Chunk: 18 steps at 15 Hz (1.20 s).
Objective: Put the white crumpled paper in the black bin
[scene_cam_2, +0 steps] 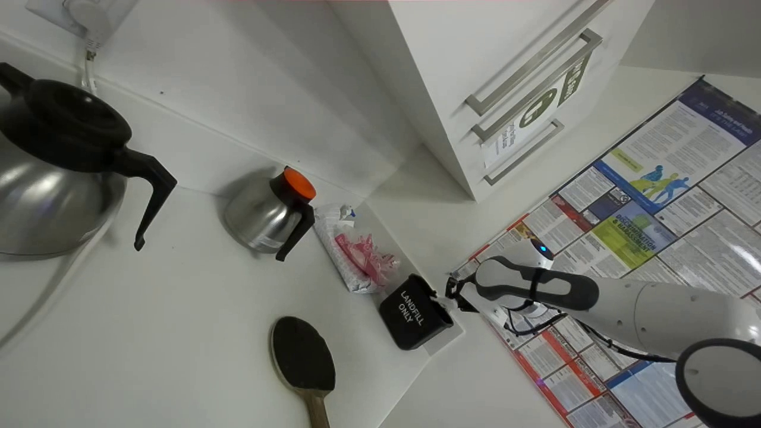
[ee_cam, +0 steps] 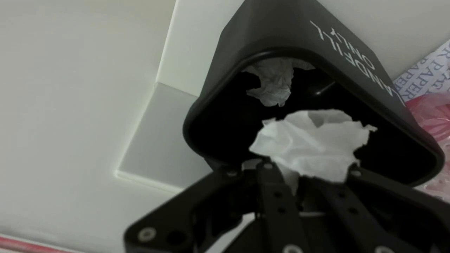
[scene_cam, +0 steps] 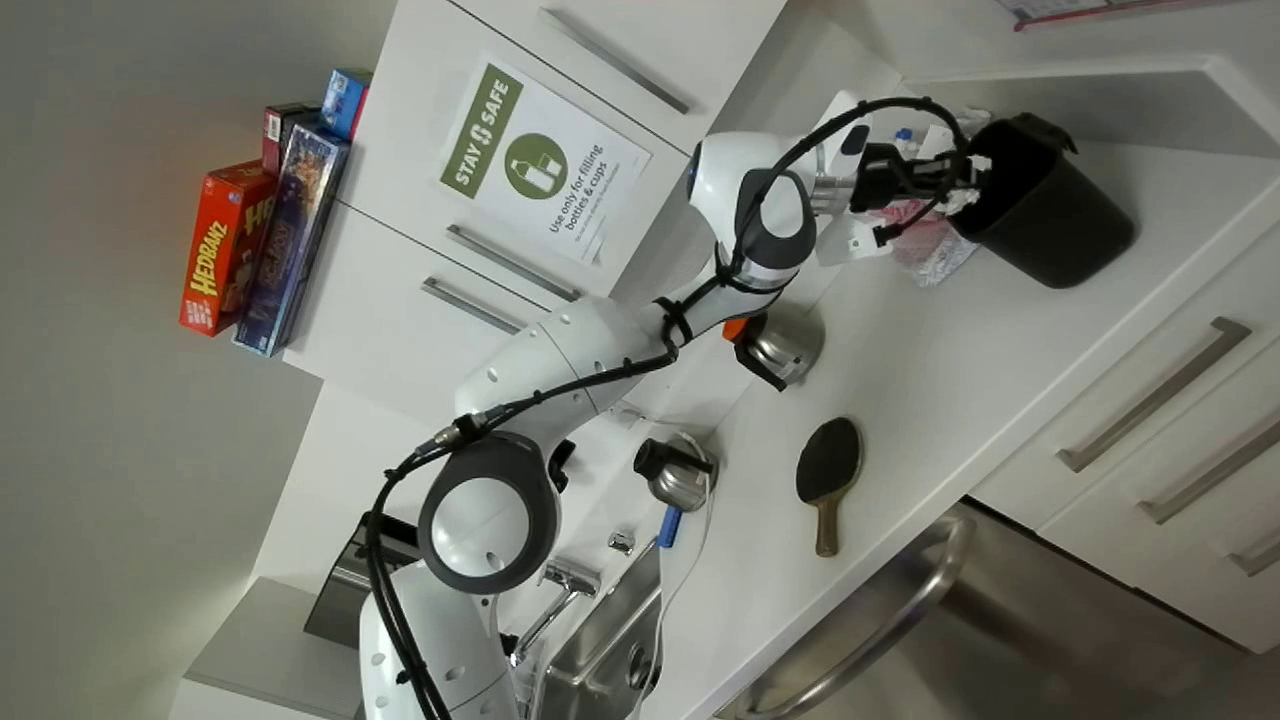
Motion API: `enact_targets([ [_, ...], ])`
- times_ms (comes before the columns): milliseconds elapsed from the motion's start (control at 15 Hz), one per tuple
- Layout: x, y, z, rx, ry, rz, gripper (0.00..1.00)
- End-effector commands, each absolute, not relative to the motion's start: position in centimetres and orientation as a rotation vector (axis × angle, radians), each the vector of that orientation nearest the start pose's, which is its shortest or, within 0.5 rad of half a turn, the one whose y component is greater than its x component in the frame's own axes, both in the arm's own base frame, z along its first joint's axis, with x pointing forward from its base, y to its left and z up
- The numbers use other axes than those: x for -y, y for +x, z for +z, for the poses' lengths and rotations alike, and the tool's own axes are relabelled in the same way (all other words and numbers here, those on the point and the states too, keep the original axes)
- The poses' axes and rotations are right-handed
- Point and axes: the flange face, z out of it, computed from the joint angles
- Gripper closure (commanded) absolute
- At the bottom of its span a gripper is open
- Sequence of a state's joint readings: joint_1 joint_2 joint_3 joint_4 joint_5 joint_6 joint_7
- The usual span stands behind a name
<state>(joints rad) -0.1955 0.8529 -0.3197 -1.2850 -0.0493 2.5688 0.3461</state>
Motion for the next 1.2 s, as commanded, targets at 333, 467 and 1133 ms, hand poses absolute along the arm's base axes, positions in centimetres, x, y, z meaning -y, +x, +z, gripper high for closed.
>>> enact_targets([
  [333, 32.3, 73.5, 29.8, -1.124, -3.114, -0.819, 0.2],
  [467, 31.7, 73.4, 30.3, -1.113, -3.109, -0.818, 0.05],
  [1133, 21.3, 70.3, 34.4, -0.78, -3.2, -0.717, 0.0],
])
